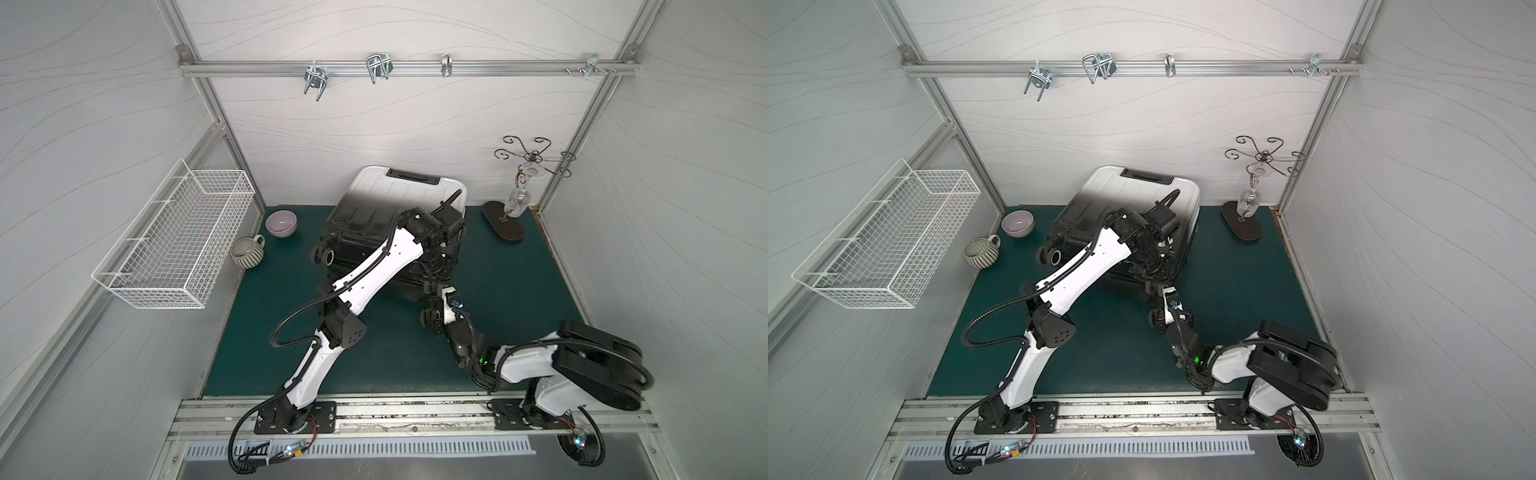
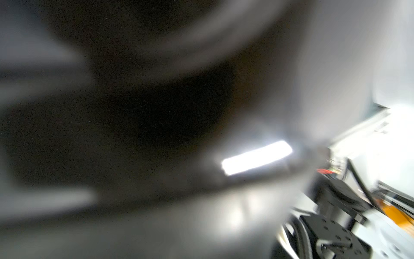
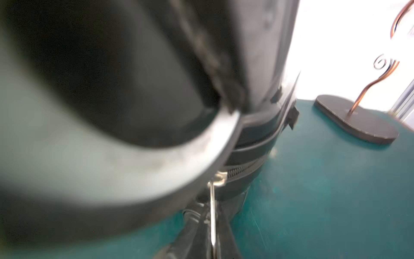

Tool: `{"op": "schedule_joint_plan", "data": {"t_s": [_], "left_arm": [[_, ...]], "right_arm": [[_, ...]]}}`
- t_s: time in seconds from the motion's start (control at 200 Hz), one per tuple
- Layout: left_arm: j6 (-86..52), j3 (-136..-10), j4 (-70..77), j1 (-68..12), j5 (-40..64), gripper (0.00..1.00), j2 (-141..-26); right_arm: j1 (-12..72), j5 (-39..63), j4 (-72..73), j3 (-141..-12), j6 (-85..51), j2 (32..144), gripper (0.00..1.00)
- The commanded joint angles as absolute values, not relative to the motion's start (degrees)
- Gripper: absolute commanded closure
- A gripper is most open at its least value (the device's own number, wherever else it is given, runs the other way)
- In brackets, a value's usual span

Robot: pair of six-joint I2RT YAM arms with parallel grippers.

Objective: Close the suitcase zippers
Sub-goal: Zip the zipper on the suitcase.

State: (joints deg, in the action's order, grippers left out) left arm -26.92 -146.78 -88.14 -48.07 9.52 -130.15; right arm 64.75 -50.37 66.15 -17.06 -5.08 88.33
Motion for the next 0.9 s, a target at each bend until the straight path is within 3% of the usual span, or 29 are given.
{"op": "schedule_joint_plan", "data": {"t_s": [0.0, 0.09, 0.22, 0.335, 0.48, 0.615, 0.73, 0.895], "left_arm": [[-29.7, -150.9, -57.5, -47.5, 16.4, 1.00, -133.5], [-28.0, -148.1, -57.8, -47.5, 16.7, 0.99, -131.2], [-24.7, -145.7, -60.0, -47.4, 15.5, 0.59, -127.1], [-21.2, -145.8, -64.5, -47.1, 12.8, 0.30, -123.4], [-18.0, -143.9, -69.1, -45.5, 9.3, 0.07, -116.1], [-14.1, -140.6, -74.2, -42.5, -0.1, 0.06, -106.9], [-12.9, -124.5, -73.8, -33.7, -11.3, 0.07, -95.5], [-13.0, -102.7, -66.1, -16.5, -7.2, 0.03, -82.1]], "right_arm": [[71.4, -39.6, 79.6, -22.5, 13.3, 92.6, 1.00], [69.2, -38.6, 79.3, -21.7, 10.3, 92.3, 1.00], [67.3, -37.9, 79.3, -20.2, 10.0, 90.7, 1.00], [64.2, -36.1, 76.4, -18.2, 5.3, 87.4, 1.00], [59.4, -33.4, 70.1, -16.0, -0.8, 81.7, 1.00], [53.9, -30.6, 62.6, -14.9, -7.2, 76.5, 1.00], [48.4, -27.6, 56.4, -14.2, -11.4, 71.6, 1.00], [37.0, -20.7, 45.8, -15.7, -15.8, 65.8, 1.00]]}}
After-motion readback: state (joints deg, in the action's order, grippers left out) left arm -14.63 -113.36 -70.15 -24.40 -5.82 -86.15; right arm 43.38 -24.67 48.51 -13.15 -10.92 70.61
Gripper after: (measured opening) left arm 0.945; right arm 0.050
